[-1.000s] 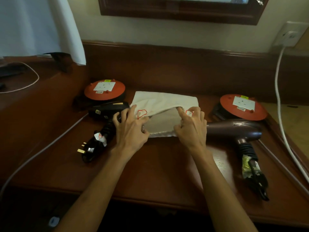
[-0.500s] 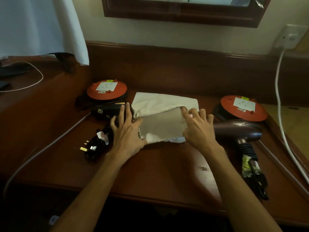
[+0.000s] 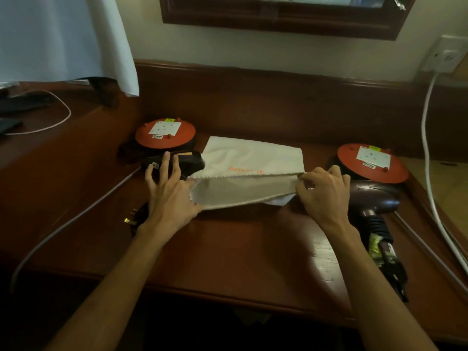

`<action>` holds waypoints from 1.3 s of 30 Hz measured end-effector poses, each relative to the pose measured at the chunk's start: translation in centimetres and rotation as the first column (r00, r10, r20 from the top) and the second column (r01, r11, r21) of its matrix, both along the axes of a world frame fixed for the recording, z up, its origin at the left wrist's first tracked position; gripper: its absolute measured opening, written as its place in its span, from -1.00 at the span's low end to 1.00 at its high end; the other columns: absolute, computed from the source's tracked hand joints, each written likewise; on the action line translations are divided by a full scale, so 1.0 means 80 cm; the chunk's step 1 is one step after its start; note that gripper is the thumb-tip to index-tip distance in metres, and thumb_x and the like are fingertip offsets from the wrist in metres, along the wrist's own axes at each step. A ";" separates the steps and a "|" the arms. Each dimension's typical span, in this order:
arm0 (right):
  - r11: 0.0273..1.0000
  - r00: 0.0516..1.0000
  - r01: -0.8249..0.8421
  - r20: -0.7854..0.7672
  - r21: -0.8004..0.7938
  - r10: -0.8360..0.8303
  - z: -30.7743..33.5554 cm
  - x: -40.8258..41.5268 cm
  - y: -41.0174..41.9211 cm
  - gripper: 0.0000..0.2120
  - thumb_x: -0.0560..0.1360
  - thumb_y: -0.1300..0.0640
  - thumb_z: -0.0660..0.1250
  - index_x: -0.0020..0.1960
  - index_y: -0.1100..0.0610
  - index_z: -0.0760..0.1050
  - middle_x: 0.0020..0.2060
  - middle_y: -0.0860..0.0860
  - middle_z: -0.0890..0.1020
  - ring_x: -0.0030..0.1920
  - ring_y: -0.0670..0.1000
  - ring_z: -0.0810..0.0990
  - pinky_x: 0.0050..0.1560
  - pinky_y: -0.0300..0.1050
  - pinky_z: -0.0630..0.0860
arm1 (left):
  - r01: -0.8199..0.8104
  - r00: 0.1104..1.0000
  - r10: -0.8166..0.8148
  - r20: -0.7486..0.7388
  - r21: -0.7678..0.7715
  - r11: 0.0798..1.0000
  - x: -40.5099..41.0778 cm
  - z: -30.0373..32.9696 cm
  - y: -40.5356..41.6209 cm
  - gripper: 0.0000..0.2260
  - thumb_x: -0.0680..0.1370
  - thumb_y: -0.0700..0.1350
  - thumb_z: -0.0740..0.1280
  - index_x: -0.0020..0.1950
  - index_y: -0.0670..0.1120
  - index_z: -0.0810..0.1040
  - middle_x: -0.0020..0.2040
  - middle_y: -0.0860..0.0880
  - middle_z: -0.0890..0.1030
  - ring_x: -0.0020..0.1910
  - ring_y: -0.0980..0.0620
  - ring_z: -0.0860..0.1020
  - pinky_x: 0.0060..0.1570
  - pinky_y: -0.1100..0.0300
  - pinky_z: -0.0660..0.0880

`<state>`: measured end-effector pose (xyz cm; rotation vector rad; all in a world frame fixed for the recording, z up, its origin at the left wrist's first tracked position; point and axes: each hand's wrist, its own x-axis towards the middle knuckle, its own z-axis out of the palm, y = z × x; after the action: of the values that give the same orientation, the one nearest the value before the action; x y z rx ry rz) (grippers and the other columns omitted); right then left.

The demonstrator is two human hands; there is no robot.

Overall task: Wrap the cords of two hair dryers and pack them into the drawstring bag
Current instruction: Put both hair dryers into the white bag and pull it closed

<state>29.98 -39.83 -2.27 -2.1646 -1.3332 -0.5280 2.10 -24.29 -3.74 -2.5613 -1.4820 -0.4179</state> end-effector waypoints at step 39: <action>0.909 0.921 -0.244 -0.375 -0.339 0.107 0.079 -0.036 0.012 -0.76 0.67 0.10 0.20 0.02 0.21 0.59 -0.03 0.09 0.68 -0.09 0.10 0.64 -0.06 0.08 0.63 | 0.453 0.876 -0.316 0.365 -0.393 0.800 0.070 0.039 -0.003 -0.81 0.63 -0.02 0.32 0.18 -0.01 0.65 0.40 -0.01 0.53 0.35 -0.05 0.51 0.33 0.05 0.39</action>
<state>27.08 -38.91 4.04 -2.2617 -1.4992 0.2053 7.67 -24.56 -0.60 -3.3472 -1.2375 -0.5530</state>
